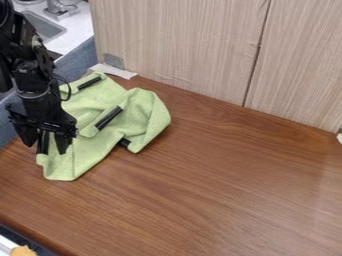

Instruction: Unfold the cloth from top right to bottom left

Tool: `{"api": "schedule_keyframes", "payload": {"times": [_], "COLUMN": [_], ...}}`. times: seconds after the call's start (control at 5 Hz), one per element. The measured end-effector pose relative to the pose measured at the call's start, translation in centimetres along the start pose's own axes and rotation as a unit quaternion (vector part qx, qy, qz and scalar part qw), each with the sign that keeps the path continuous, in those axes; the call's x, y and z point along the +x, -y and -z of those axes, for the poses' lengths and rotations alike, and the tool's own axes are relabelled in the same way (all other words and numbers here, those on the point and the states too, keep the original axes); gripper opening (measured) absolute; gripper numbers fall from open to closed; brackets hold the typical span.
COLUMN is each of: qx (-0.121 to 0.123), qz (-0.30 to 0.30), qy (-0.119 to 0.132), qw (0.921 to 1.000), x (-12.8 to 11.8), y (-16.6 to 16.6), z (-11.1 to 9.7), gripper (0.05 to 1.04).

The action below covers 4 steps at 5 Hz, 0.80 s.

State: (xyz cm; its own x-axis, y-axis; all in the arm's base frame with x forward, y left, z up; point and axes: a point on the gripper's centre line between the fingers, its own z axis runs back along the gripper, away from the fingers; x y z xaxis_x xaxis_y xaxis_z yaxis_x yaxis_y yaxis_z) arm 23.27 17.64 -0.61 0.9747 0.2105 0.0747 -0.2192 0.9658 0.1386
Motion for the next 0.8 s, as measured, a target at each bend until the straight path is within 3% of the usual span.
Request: {"api": "schedule_keyframes", "payload": {"times": [0.4, 0.6, 0.8], "qx": [0.012, 0.004, -0.006], "qz": [0.043, 0.064, 0.074], "qy": [0.034, 0.052, 0.06], "qw": [0.9984, 0.9966, 0.9954], "x": [1.8, 2.6, 3.5], "y": [0.5, 0.8, 1.7], "z": [-4.1, -6.3, -7.2], "gripper": [1.001, 1.001, 1.001]}}
